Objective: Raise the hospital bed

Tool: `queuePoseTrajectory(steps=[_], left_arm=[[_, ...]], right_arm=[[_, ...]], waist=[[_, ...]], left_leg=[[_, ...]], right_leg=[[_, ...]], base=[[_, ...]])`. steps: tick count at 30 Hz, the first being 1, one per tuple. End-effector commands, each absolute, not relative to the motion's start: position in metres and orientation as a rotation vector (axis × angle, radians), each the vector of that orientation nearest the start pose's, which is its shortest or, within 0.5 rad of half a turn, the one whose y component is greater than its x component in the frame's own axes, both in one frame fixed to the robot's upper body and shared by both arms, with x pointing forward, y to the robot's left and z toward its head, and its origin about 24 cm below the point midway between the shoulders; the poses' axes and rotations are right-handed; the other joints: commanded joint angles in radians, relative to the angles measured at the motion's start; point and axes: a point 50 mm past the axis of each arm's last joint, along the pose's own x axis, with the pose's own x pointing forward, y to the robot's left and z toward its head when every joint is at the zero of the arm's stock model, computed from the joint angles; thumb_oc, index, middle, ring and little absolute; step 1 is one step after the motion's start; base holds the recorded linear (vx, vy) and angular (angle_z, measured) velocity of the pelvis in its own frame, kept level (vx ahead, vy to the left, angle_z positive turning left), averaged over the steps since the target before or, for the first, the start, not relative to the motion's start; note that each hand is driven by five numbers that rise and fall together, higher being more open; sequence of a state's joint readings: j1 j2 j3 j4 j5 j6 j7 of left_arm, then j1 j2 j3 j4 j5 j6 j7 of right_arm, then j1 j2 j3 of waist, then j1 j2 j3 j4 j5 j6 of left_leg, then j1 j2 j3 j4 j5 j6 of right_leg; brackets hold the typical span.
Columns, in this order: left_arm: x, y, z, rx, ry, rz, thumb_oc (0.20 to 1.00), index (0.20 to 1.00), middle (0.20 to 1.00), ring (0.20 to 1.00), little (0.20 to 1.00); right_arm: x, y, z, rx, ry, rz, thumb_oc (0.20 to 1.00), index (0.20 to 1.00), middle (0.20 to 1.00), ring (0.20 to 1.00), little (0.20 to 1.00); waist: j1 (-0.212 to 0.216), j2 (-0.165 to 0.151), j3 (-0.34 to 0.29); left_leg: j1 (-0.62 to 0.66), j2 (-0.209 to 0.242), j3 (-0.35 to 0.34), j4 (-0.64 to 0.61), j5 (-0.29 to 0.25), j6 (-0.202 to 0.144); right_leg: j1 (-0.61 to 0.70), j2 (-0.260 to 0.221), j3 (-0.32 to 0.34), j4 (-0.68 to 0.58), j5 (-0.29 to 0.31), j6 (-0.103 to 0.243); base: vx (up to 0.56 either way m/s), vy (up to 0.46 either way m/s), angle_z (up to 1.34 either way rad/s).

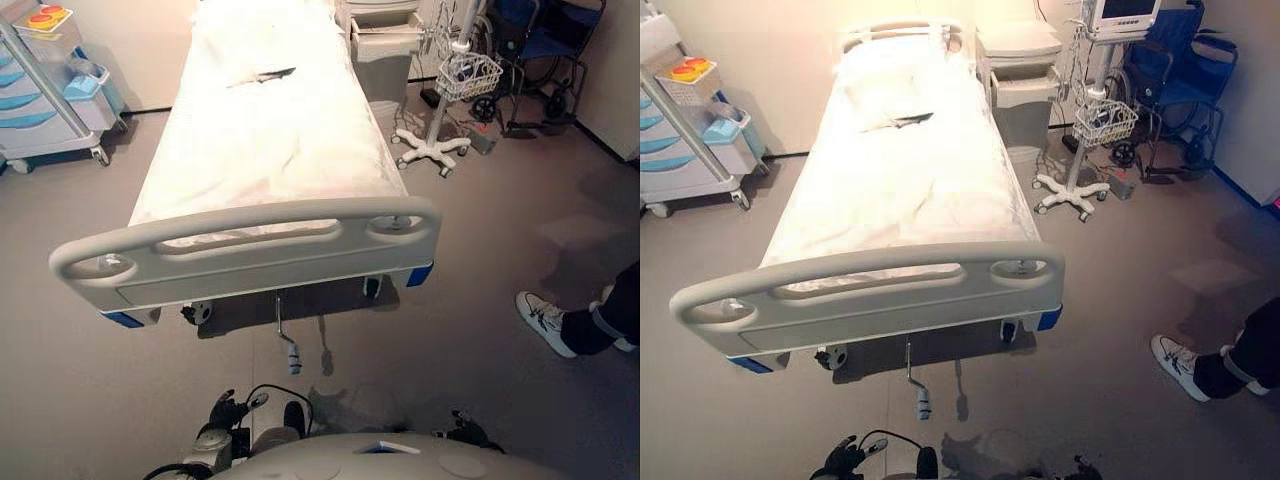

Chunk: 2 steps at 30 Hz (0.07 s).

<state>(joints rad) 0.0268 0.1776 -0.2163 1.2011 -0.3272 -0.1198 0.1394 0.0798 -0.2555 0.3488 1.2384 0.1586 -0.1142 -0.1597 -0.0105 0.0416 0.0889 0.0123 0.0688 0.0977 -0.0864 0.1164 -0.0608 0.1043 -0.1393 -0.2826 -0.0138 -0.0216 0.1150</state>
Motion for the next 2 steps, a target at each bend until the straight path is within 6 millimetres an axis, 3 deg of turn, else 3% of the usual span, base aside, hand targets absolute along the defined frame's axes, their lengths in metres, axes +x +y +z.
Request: queuePoseTrajectory(steps=[1, 2], left_arm=[[0.0984, 0.1987, -0.1640, 0.103, 1.109, 0.179, 1.000, 1.000, 1.000, 1.000, 1.000], [0.0984, 0.1987, -0.1640, 0.103, 1.109, 0.179, 1.000, 1.000, 1.000, 1.000, 1.000]], right_arm=[[0.0715, -0.2190, -0.1666, -0.378, 1.195, -0.045, 1.000, 1.000, 1.000, 1.000, 1.000], [0.0715, -0.2190, -0.1666, -0.378, 1.195, -0.045, 1.000, 1.000, 1.000, 1.000, 1.000]], waist=[[0.011, -0.059, 0.021], [0.011, -0.059, 0.022]], left_leg=[[0.061, -0.059, 0.035, 0.004, -0.051, 0.020], [0.061, -0.059, 0.035, 0.004, -0.051, 0.020]], right_leg=[[-0.041, -0.029, 0.022, -0.029, 0.141, 0.048], [-0.040, -0.029, 0.022, -0.029, 0.141, 0.048]], base=[[0.01, -0.009, -0.03], [0.01, -0.004, -0.04]])
